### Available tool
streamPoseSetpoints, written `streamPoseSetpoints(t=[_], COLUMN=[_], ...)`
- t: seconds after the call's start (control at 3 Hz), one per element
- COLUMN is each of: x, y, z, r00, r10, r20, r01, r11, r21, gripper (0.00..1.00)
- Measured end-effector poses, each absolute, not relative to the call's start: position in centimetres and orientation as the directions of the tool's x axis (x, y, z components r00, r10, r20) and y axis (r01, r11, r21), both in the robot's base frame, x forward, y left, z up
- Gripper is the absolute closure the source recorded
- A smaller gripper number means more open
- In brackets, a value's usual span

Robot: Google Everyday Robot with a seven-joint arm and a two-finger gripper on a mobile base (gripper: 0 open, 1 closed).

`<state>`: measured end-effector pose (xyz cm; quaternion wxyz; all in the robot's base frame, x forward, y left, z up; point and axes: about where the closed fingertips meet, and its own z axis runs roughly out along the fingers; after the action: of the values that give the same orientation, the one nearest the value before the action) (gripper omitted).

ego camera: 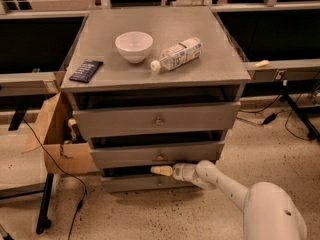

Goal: Open bottom drawer

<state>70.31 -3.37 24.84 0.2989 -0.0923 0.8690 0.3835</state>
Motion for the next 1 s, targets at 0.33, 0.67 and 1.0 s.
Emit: streamPoseSetpoints(t=[0.33, 0.67, 1.0], x=[69.59, 69.32, 69.32], y=[-3.91, -4.21, -4.21], z=[23.87, 23.95, 24.25], r00=[-0.836, -0.848, -0.848], r10=[0.058, 0.055, 0.055], r20=[-0.546, -0.527, -0.527], r01=[-0.351, -0.333, -0.333], r11=[0.709, 0.717, 0.717], r21=[0.612, 0.612, 0.612], gripper=[0.0, 0.0, 0.0])
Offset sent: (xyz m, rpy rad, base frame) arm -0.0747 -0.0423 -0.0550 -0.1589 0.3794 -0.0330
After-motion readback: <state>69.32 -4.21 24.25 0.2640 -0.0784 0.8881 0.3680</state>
